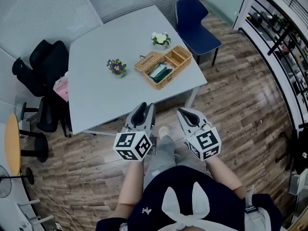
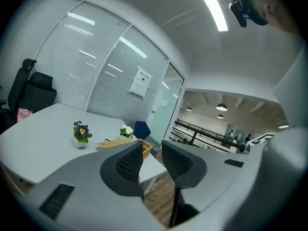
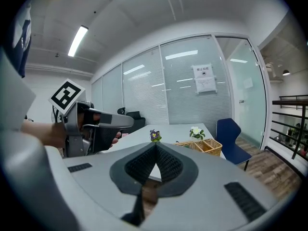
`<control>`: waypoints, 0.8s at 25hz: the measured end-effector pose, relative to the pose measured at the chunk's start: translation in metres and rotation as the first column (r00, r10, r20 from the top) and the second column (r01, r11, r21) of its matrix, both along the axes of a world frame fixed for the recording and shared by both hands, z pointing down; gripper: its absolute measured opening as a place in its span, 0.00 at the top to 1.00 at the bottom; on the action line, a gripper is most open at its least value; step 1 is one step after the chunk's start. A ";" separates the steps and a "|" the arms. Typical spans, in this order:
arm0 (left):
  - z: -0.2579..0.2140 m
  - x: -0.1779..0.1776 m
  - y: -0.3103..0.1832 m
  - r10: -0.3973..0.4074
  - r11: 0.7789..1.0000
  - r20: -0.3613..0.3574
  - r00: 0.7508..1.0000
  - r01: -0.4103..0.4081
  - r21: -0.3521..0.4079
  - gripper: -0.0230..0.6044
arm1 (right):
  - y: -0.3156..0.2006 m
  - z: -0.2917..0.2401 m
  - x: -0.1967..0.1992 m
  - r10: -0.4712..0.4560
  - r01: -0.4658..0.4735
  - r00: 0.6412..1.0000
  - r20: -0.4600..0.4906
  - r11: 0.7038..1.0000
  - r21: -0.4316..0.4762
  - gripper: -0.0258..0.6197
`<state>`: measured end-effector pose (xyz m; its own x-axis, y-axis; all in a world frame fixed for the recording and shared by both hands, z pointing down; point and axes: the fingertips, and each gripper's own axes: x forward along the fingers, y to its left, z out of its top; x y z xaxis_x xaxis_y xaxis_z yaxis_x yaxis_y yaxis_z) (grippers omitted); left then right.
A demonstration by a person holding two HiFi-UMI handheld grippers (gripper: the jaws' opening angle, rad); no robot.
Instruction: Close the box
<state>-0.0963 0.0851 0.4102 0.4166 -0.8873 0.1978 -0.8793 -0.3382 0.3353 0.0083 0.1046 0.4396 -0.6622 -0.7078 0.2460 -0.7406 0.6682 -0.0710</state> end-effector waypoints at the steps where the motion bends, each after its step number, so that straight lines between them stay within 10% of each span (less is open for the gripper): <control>1: 0.001 -0.002 -0.006 -0.003 1.000 -0.005 1.000 0.003 -0.006 0.77 | -0.004 0.002 -0.001 0.000 0.000 1.000 -0.001 1.000 -0.007 0.95; 20: 0.045 -0.049 -0.101 -0.010 0.989 0.020 1.000 0.013 -0.149 0.58 | -0.091 0.015 -0.016 0.029 -0.030 0.999 -0.028 0.998 -0.057 0.95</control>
<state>-0.1449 -0.0154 0.4552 0.4014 -0.8520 0.3362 -0.8895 -0.2752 0.3647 -0.0075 0.0138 0.4548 -0.6336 -0.7112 0.3045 -0.7621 0.6414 -0.0879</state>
